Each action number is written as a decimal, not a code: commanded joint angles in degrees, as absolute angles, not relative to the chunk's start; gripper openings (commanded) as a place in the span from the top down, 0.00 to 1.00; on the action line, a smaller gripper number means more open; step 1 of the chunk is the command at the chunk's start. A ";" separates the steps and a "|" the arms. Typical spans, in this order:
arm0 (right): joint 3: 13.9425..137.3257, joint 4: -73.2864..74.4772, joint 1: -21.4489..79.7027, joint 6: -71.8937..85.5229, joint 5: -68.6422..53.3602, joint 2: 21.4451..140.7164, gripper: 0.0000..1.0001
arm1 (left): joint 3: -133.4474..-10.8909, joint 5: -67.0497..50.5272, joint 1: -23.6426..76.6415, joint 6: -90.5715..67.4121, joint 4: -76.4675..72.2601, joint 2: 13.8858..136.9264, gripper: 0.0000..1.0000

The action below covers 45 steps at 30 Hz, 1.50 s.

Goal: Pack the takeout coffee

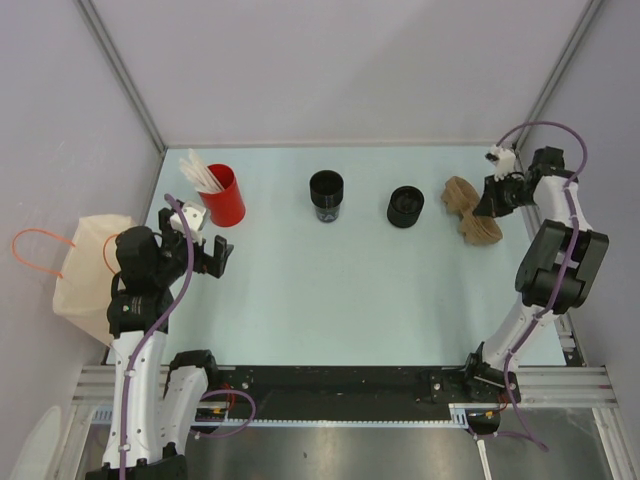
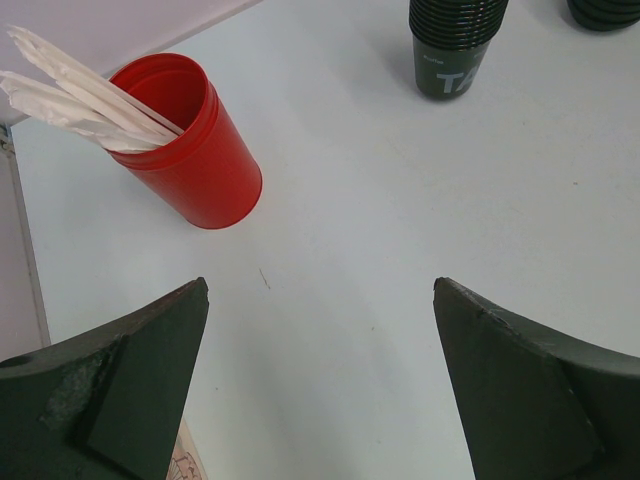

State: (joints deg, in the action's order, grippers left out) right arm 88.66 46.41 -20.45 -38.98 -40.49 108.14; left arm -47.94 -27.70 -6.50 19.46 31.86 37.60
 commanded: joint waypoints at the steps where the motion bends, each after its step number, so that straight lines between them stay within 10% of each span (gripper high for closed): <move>1: 84.56 40.79 -16.27 -37.44 -34.99 102.66 1.00 | -47.99 -29.09 -7.03 18.63 30.41 37.27 0.01; 22: 76.91 27.25 -0.18 -35.42 -5.29 88.86 1.00 | -47.99 -29.27 -6.94 18.63 30.50 37.27 0.00; 33: 75.85 28.03 -1.30 -33.40 -8.69 90.09 0.99 | -47.99 -29.36 -7.03 18.72 30.50 37.09 0.01; 45: 74.63 48.32 -15.81 -49.90 -35.49 88.34 0.41 | -47.90 -29.36 -7.03 18.72 30.41 37.09 0.01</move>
State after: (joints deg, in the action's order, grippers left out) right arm 75.72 39.35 -13.26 -40.69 -24.93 90.72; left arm -47.94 -27.75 -6.52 19.49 31.86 37.56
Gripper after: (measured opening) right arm 0.507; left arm 0.994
